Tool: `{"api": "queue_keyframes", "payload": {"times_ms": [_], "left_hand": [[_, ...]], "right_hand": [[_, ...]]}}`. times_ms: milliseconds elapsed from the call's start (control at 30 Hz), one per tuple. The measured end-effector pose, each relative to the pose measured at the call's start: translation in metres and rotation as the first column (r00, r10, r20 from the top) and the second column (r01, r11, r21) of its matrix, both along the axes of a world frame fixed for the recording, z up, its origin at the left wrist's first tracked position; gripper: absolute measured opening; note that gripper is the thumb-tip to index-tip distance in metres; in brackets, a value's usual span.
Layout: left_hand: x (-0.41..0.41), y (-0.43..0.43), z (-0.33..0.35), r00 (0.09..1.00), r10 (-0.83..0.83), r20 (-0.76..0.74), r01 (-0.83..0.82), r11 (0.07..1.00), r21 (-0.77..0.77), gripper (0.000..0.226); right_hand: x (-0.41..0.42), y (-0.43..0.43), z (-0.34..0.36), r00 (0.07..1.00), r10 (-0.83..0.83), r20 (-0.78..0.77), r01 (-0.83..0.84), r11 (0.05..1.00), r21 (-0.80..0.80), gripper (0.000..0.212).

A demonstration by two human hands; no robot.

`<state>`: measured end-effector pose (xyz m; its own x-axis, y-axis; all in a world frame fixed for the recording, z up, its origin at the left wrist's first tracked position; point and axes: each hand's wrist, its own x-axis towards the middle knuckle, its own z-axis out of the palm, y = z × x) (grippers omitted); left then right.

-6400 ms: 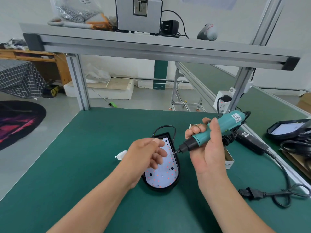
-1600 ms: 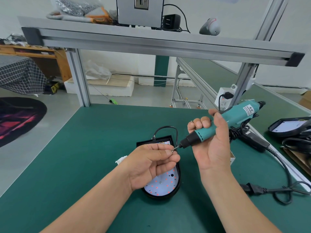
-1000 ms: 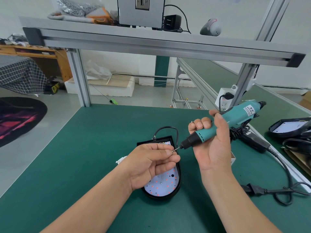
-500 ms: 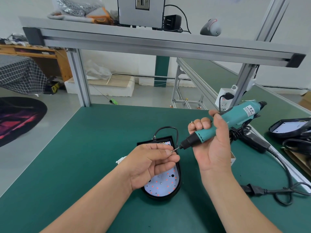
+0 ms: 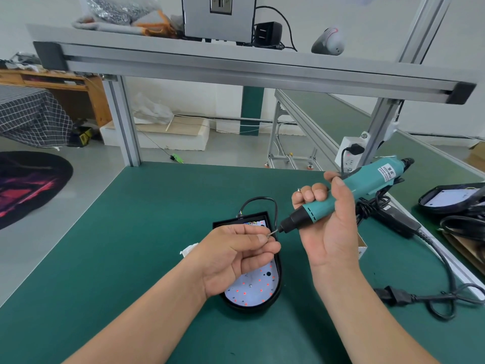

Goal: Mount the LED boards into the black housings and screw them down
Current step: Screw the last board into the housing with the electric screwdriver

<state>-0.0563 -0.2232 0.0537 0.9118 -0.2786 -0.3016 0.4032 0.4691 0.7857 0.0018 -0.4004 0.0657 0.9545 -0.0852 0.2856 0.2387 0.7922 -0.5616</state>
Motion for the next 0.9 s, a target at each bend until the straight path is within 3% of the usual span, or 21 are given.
{"api": "queue_keyframes", "payload": {"times_ms": [467, 733, 900], "left_hand": [[0.0015, 0.0008, -0.0020, 1.000, -0.013, -0.014, 0.012, 0.999, -0.043, 0.014], [-0.0010, 0.0008, -0.0001, 1.000, 0.007, -0.001, -0.007, 1.000, -0.002, 0.019], [-0.0009, -0.0018, -0.0024, 0.996, 0.080, 0.047, -0.082, 0.995, 0.059, 0.010]], "right_hand": [[0.0001, -0.0012, 0.0004, 1.000, -0.008, -0.027, 0.008, 1.000, 0.020, 0.007], [0.0005, -0.0012, 0.0002, 1.000, -0.011, -0.019, 0.011, 1.000, 0.001, 0.006], [-0.0002, -0.0009, -0.0002, 0.999, -0.022, 0.042, 0.025, 0.997, -0.072, 0.007]]}}
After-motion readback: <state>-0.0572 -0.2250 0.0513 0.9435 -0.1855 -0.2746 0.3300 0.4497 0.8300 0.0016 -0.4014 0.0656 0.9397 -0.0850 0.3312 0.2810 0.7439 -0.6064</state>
